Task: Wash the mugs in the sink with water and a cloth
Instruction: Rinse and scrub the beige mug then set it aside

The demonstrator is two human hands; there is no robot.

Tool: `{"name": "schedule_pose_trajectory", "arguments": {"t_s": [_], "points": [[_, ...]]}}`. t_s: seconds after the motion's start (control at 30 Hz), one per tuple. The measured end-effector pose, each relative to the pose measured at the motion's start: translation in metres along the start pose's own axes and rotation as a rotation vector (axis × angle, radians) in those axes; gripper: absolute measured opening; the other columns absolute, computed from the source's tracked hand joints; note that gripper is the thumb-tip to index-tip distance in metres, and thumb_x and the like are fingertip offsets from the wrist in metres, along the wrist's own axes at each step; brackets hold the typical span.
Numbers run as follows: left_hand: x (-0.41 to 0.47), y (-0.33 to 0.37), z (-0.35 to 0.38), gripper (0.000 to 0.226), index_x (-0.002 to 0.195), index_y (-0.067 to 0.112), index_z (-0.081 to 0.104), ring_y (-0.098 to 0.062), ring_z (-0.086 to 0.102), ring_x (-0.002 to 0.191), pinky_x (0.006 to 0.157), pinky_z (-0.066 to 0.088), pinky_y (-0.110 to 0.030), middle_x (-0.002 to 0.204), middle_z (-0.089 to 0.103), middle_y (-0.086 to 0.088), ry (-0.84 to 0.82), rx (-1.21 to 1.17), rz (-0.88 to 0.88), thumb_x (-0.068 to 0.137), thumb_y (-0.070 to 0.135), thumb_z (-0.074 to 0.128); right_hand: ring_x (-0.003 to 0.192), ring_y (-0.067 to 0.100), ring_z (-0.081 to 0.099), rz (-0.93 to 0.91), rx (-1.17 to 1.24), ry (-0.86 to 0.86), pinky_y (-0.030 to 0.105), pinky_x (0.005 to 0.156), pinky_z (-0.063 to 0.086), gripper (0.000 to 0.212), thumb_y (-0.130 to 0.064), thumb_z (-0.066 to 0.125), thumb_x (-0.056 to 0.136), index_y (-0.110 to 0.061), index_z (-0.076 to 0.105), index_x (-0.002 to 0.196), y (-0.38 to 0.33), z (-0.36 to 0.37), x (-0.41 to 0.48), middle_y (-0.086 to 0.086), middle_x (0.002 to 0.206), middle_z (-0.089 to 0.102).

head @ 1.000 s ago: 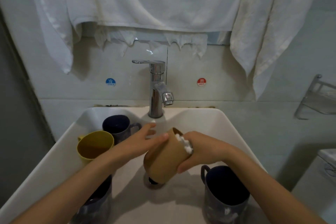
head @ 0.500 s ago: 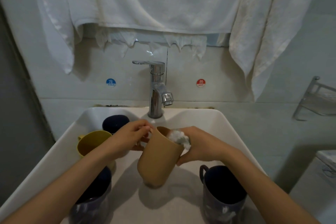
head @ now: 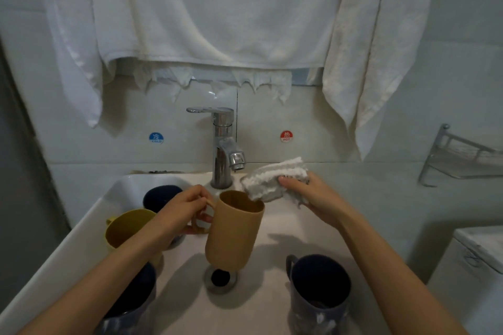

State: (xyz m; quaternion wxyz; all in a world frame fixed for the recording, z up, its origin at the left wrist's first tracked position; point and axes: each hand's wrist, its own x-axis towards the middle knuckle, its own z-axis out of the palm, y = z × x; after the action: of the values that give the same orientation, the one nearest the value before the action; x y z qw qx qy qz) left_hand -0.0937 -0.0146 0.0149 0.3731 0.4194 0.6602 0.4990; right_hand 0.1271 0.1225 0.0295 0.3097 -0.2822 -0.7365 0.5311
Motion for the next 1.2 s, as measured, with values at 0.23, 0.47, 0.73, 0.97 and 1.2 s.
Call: {"name": "schedule_pose_trajectory", "arguments": {"t_s": [0.23,0.47,0.73,0.97,1.2], "points": [[-0.015,-0.004,0.021,0.038,0.108,0.038,0.056,-0.019,0.059,0.087,0.076,0.047,-0.029,0.087,0.059,-0.008,-0.131,0.06,0.032,0.093,0.004,0.049,0.097,0.014,0.064,-0.043,-0.161,0.127,0.032,0.081,0.057,0.05,-0.047,0.066,0.079,-0.035,0.05,0.125,0.002,-0.004,0.0,-0.004,0.111,0.061],[-0.023,0.005,0.041,0.039,0.113,0.036,0.058,-0.021,0.06,0.095,0.085,0.051,-0.039,0.106,0.066,-0.008,-0.194,-0.007,0.126,0.077,0.041,0.072,0.088,0.018,0.068,0.071,-0.221,-0.009,0.036,0.082,0.057,0.029,-0.045,0.056,0.089,-0.02,0.061,0.103,-0.004,0.014,-0.003,0.004,0.099,0.069],[-0.019,0.006,0.054,0.018,0.105,0.022,0.065,-0.021,0.056,0.09,0.085,0.048,-0.041,0.1,0.064,-0.008,-0.058,-0.079,0.086,0.09,0.027,0.058,0.126,0.009,0.034,-0.325,-0.692,-0.183,0.028,0.104,0.033,0.074,-0.048,0.071,0.075,-0.033,0.036,0.138,-0.01,0.025,-0.008,-0.007,0.143,0.035],[-0.016,0.007,0.064,0.014,0.101,0.02,0.066,-0.024,0.055,0.094,0.072,0.044,-0.03,0.1,0.064,-0.013,-0.122,0.026,0.129,0.089,0.016,0.058,0.083,0.007,0.058,-0.329,-0.642,-0.008,0.019,0.072,0.045,0.02,-0.031,0.05,0.096,-0.018,0.065,0.101,-0.019,0.012,-0.008,-0.005,0.093,0.065],[-0.02,0.006,0.062,0.014,0.102,0.016,0.065,-0.019,0.061,0.097,0.077,0.052,-0.028,0.103,0.065,-0.01,-0.095,-0.03,0.156,0.09,0.015,0.057,0.09,0.037,0.056,-0.229,-0.888,0.418,0.038,0.068,0.033,0.027,-0.025,0.042,0.099,-0.001,0.054,0.095,-0.03,-0.044,0.008,0.023,0.094,0.063]]}}
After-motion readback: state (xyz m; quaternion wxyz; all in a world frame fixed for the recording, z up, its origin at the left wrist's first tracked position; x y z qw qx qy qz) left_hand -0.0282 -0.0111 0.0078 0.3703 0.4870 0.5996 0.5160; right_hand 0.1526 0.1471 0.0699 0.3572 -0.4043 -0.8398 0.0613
